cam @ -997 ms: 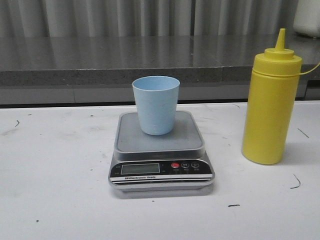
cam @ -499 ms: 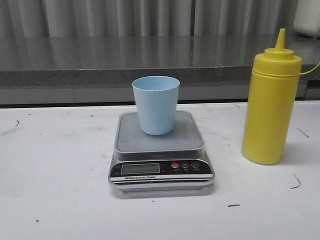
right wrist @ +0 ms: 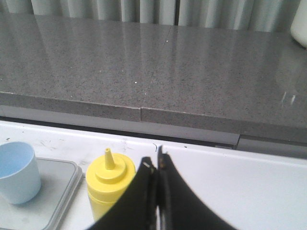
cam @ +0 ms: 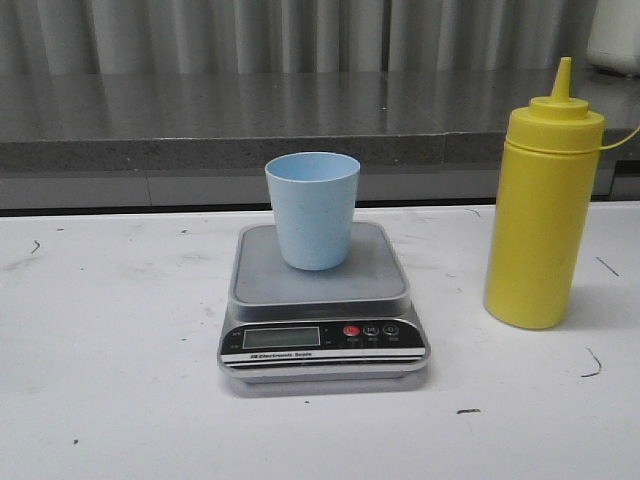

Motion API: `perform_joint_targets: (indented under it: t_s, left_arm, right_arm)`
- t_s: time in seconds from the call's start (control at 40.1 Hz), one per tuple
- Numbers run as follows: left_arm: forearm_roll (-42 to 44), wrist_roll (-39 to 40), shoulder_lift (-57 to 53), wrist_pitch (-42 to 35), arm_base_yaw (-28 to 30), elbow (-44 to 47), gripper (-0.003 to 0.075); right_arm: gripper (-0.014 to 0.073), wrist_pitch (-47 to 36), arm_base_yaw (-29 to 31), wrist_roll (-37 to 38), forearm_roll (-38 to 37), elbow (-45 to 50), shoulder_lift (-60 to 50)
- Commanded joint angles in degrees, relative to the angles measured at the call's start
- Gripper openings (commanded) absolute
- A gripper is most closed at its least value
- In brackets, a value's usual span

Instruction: Pour seasoning into cup on scale with both arms

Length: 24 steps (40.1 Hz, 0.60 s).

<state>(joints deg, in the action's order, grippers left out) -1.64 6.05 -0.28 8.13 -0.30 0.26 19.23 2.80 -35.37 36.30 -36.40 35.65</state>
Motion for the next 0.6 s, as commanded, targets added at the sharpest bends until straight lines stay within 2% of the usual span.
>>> perform_joint_targets:
  t_s: [0.0, 0.125, 0.175, 0.349, 0.399, 0.474, 0.573]
  left_arm:
    - [-0.46, 0.43, -1.03, -4.4, 0.09, 1.42, -0.002]
    - [-0.46, 0.43, -1.03, -4.4, 0.09, 1.42, -0.002]
    - [-0.46, 0.43, -1.03, -4.4, 0.09, 1.42, -0.002]
    - [-0.46, 0.43, -1.03, -4.4, 0.09, 1.42, -0.002]
    - [-0.46, 0.43, -1.03, -4.4, 0.09, 1.42, -0.002]
    - [-0.46, 0.43, -1.03, -4.4, 0.09, 1.42, -0.002]
    - [-0.46, 0.43, -1.03, -4.4, 0.09, 1.42, -0.002]
  right_arm:
    - [-0.0113, -6.2, -2.17, -0.13, -3.24, -0.01, -1.71]
    - [-0.0113, -6.47, -4.45, 1.45, -9.79, 3.53, -6.26]
    - [-0.0113, -6.68, -4.71, 5.41, -14.45, 6.13, -8.92]
    - [-0.0113, -9.45, -4.71, 30.1, -33.0, 16.53, -17.71]
    - [-0.0113, -10.65, -4.71, 34.67, -37.1, 19.4, -19.93]
    - [-0.0113, -12.34, -4.71, 37.1, -39.86, 23.55, -23.2]
    - [-0.0113, -13.08, -4.71, 37.1, -39.87, 27.91, -26.83]
